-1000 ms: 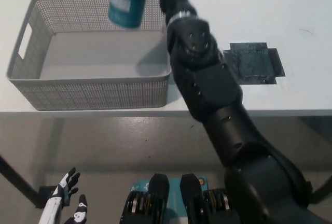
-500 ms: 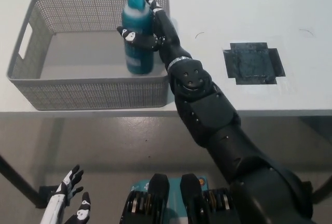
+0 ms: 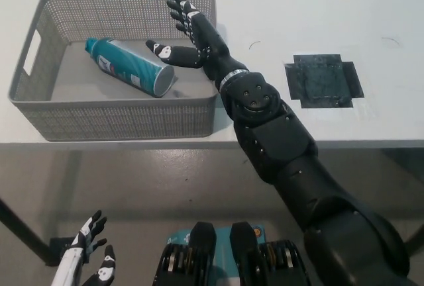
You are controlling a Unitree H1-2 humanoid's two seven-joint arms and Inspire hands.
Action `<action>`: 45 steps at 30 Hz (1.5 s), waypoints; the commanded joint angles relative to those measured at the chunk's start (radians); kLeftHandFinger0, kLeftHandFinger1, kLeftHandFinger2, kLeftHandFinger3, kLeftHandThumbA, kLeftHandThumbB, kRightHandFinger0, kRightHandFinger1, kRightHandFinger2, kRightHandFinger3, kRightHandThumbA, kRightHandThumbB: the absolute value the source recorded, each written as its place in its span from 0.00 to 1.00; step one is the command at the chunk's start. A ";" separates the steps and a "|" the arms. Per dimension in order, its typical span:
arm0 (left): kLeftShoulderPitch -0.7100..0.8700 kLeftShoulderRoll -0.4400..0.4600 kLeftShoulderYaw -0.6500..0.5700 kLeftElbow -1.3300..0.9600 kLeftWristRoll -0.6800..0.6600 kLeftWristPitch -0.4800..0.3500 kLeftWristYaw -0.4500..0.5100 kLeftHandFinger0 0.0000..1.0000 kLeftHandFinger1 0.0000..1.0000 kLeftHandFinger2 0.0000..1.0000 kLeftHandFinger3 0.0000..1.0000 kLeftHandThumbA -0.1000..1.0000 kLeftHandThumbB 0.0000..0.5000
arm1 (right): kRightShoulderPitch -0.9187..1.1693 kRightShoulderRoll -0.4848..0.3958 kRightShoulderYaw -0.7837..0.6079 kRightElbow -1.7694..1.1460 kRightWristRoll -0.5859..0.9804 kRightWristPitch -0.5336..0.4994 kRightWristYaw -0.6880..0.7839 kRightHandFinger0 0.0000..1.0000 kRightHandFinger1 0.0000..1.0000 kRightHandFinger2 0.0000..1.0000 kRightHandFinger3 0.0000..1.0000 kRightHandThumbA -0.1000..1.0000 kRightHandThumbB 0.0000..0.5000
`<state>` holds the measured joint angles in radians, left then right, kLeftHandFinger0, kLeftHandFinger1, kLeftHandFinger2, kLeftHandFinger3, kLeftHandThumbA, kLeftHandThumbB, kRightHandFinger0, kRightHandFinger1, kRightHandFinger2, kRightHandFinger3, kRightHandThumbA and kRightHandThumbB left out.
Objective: Use the right hand to pick up an air purifying spray and put it inside a container
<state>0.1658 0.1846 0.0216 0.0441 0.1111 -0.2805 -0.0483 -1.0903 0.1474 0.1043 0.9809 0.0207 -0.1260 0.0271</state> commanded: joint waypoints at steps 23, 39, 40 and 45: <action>0.044 0.013 0.027 -0.001 -0.015 -0.038 0.016 0.95 1.00 1.00 1.00 0.36 0.99 | 0.678 -0.345 -0.101 -1.444 0.014 0.082 0.106 1.00 1.00 1.00 1.00 0.69 0.93; 0.056 0.012 0.055 0.030 -0.030 -0.080 0.021 0.95 1.00 1.00 1.00 0.44 1.00 | 1.384 -0.461 -0.096 -0.965 -0.120 -0.344 0.023 1.00 1.00 1.00 1.00 0.89 0.79; 0.058 0.011 0.057 0.034 -0.029 -0.086 0.022 0.95 1.00 1.00 1.00 0.45 0.99 | 1.389 -0.460 -0.100 -0.919 -0.109 -0.344 0.022 1.00 1.00 1.00 1.00 0.87 0.82; 0.053 0.009 0.072 0.021 -0.033 -0.076 0.027 0.98 1.00 1.00 1.00 0.48 0.90 | 1.330 -0.462 -0.100 -0.780 -0.021 -0.315 0.074 1.00 1.00 1.00 1.00 0.95 0.83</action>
<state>0.2028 0.1832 0.0645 0.0873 0.1039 -0.2866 -0.0471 0.2667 -0.2747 0.0252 0.1115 -0.0165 -0.2243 0.0717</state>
